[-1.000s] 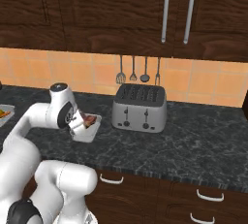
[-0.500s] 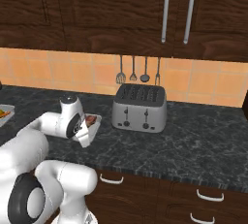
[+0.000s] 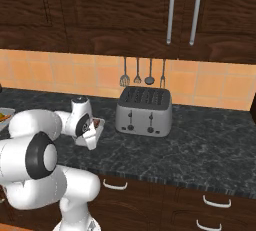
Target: Take the meat container that has the steak and place it on the second highest rack of the freezer. Then take the vegetable container that has the lemon and carrot and place it on the highest rack of the freezer.
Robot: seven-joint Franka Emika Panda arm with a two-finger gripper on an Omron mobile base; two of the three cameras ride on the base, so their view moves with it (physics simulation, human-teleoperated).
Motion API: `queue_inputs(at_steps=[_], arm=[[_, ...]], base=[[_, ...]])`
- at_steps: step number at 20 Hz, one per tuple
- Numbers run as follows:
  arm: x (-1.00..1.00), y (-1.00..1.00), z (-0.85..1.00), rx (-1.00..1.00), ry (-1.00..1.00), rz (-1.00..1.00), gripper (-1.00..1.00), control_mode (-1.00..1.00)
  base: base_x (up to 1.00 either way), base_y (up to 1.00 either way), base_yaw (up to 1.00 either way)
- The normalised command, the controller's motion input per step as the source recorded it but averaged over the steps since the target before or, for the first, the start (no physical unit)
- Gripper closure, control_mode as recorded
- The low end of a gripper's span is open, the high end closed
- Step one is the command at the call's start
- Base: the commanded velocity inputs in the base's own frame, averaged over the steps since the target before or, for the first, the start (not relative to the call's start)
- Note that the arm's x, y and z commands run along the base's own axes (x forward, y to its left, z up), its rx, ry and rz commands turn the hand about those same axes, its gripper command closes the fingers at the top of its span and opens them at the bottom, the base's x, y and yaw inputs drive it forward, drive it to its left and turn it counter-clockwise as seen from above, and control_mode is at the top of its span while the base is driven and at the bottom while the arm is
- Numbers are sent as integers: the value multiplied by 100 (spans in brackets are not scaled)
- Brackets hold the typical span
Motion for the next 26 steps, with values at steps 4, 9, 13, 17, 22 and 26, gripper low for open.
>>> queue_inputs(at_steps=[4,9,13,17,22,26], arm=[[-1,1,-54,0,0,0,-100,-100],[1,1,-49,0,0,-2,-100,-100],[5,0,-33,0,0,-4,100,-100],[-1,0,-6,0,0,-6,100,-100],[-11,-18,1,0,0,-3,100,-100],[-54,-40,47,8,-9,0,100,-100]], base=[[0,0,0],[0,0,0],[0,0,0],[0,0,0],[0,0,0],[0,0,0]])
